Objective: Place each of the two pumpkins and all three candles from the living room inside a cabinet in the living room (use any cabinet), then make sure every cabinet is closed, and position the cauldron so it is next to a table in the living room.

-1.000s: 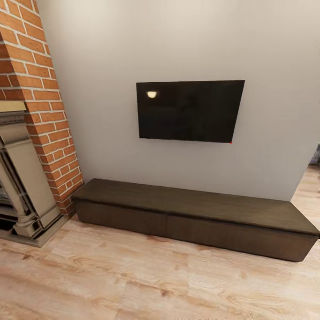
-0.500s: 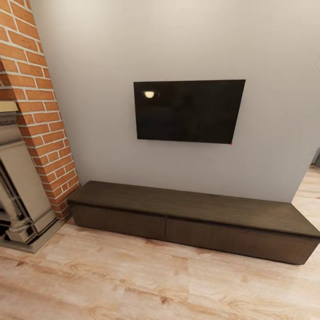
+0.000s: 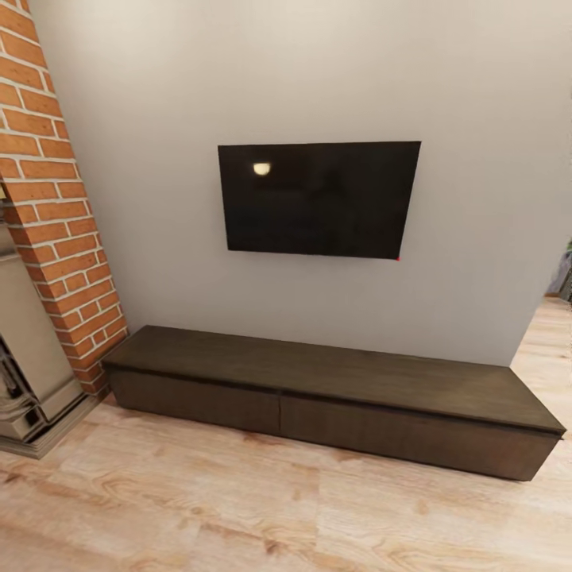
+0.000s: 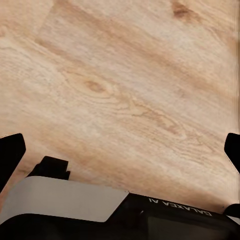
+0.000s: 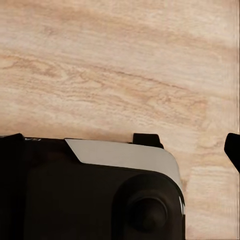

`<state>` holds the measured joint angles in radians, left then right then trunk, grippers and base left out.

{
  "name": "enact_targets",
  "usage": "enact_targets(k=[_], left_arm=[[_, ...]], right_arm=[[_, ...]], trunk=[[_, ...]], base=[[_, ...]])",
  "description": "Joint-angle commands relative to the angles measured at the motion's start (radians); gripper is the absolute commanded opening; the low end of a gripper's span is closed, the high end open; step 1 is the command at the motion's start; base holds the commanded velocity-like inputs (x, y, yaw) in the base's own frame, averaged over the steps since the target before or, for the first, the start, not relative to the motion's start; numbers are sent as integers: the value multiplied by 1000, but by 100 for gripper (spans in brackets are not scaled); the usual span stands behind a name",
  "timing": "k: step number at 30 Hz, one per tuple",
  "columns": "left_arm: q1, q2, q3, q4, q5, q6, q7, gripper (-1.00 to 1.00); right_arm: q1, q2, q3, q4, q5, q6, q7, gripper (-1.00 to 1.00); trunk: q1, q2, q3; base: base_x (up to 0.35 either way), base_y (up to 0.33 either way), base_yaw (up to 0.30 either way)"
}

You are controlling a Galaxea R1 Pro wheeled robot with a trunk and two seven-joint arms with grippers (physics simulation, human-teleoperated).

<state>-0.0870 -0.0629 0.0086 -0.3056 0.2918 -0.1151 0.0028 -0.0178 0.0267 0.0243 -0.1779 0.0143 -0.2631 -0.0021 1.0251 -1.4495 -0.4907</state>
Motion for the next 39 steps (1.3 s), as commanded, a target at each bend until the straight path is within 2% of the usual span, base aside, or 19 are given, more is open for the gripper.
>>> enact_targets(k=[1,16,25,39], left_arm=[[0,0,1,0,4,-3,0,100],[0,0,1,0,4,-3,0,100],[0,0,0,0,5,-29,0,100],[0,0,1,23,3,-44,0,100]], right_arm=[[-1,0,2,1,1,-4,0,100],[-1,-1,2,-3,-8,-5,-9,100],[-1,-1,2,-3,-8,-5,-9,100],[-1,-1,-2,-2,-10,-8,-2,100]], trunk=[[0,0,-1],[0,0,3],[0,0,3],[0,0,3]], base=[[5,-276,0],[32,-249,-20],[280,-24,-1],[111,46,0]])
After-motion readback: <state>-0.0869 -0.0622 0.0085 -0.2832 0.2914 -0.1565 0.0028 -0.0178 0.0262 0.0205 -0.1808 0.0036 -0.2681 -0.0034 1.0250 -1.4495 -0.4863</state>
